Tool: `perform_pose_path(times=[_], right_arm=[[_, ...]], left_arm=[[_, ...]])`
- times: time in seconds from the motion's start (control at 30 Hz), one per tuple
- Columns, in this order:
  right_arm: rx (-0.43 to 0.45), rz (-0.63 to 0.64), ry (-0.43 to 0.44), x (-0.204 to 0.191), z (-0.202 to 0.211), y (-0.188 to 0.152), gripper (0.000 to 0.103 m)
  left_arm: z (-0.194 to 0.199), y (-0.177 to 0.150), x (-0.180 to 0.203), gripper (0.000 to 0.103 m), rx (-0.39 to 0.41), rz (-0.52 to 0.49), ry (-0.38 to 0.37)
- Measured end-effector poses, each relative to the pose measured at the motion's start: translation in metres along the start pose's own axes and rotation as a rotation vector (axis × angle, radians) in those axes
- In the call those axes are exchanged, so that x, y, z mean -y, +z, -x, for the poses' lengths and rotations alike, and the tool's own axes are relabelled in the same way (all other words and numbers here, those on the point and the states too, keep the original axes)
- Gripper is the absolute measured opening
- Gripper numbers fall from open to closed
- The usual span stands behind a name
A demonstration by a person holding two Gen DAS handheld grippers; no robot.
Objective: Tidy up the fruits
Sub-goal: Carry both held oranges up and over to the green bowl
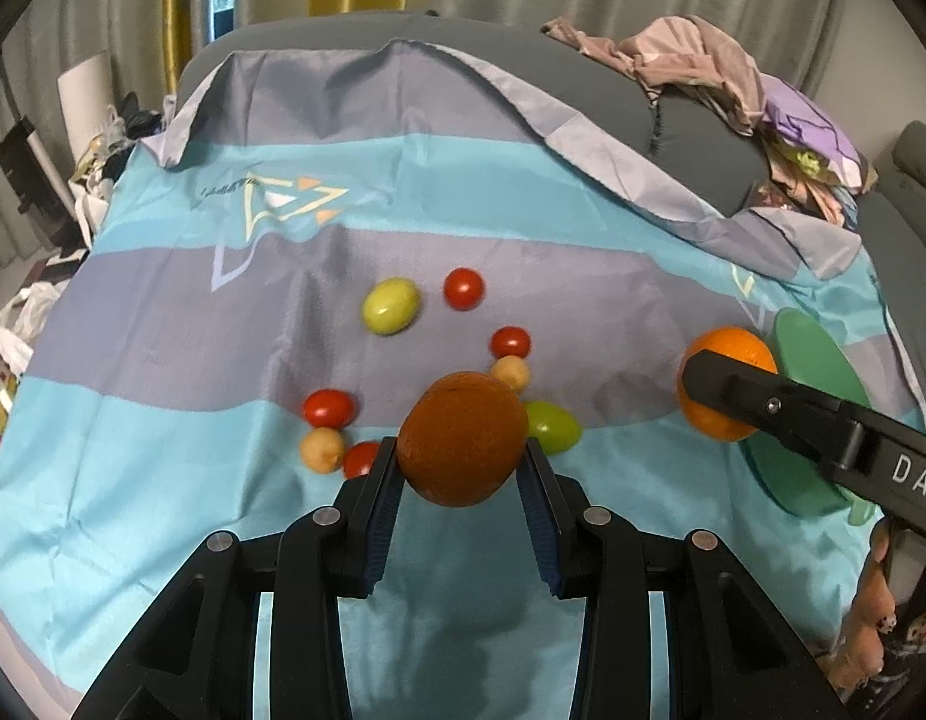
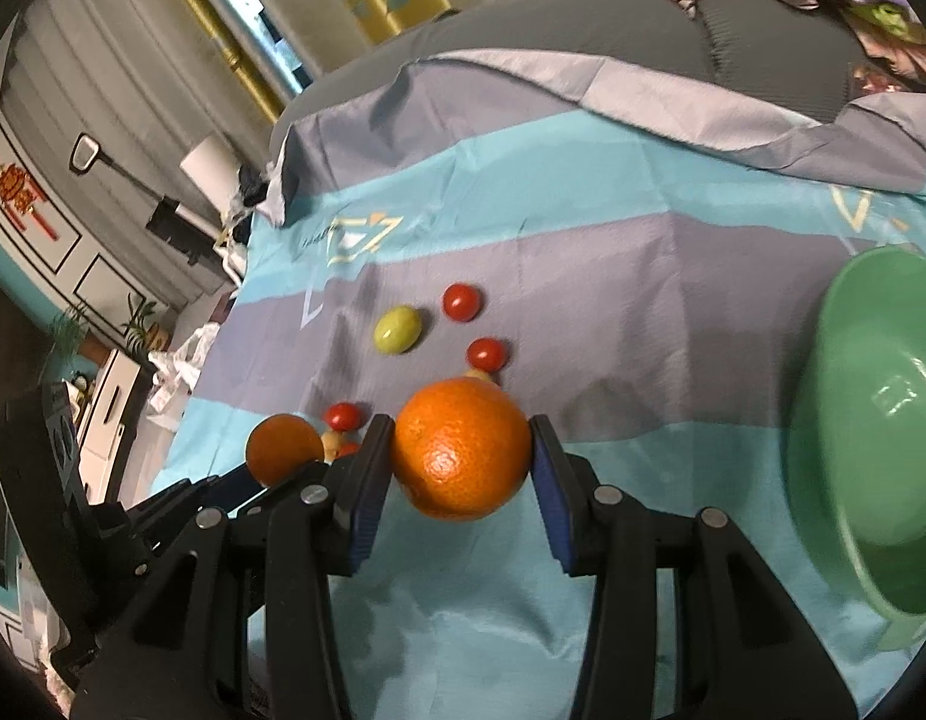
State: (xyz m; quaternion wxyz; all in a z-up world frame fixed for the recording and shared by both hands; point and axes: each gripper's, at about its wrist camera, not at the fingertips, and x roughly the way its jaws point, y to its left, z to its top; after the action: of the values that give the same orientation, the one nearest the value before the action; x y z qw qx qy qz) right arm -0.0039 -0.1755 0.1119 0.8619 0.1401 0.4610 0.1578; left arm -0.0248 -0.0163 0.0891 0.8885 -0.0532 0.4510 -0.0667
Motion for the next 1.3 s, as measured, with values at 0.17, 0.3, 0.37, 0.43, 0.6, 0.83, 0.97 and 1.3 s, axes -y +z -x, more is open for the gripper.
perform_pose_path(times=[0.17,0.3,0.37,0.43,0.6,0.83,0.97,1.3], right_arm=[[0.039,-0.007,-0.027,0.008,0.014,0.003,0.045],[0.065,-0.014,-0.038,0.015,0.025,0.005,0.045],[0.074,-0.015,-0.045,0.016,0.029,0.006,0.045],[0.082,-0.022,-0.049,0.02,0.033,0.007,0.045],[0.115,-0.031,-0.083,0.028,0.044,0.009,0.045],[0.157,-0.048,-0.112,0.041,0.062,0.011,0.045],[0.175,-0.06,-0.125,0.048,0.07,0.012,0.045],[0.219,-0.099,-0.191,0.074,0.092,0.011,0.045]], left_arm=[[0.002,0.005,0.012,0.04,0.014,-0.017,-0.009],[0.003,0.009,0.025,0.04,0.018,-0.032,-0.026],[0.003,0.01,0.032,0.04,0.023,-0.041,-0.032],[0.004,0.012,0.038,0.04,0.029,-0.05,-0.039],[0.006,0.019,0.056,0.04,0.041,-0.068,-0.063],[0.007,0.025,0.078,0.04,0.055,-0.094,-0.089],[0.007,0.028,0.092,0.04,0.061,-0.111,-0.104],[0.002,0.034,0.13,0.04,0.056,-0.163,-0.15]])
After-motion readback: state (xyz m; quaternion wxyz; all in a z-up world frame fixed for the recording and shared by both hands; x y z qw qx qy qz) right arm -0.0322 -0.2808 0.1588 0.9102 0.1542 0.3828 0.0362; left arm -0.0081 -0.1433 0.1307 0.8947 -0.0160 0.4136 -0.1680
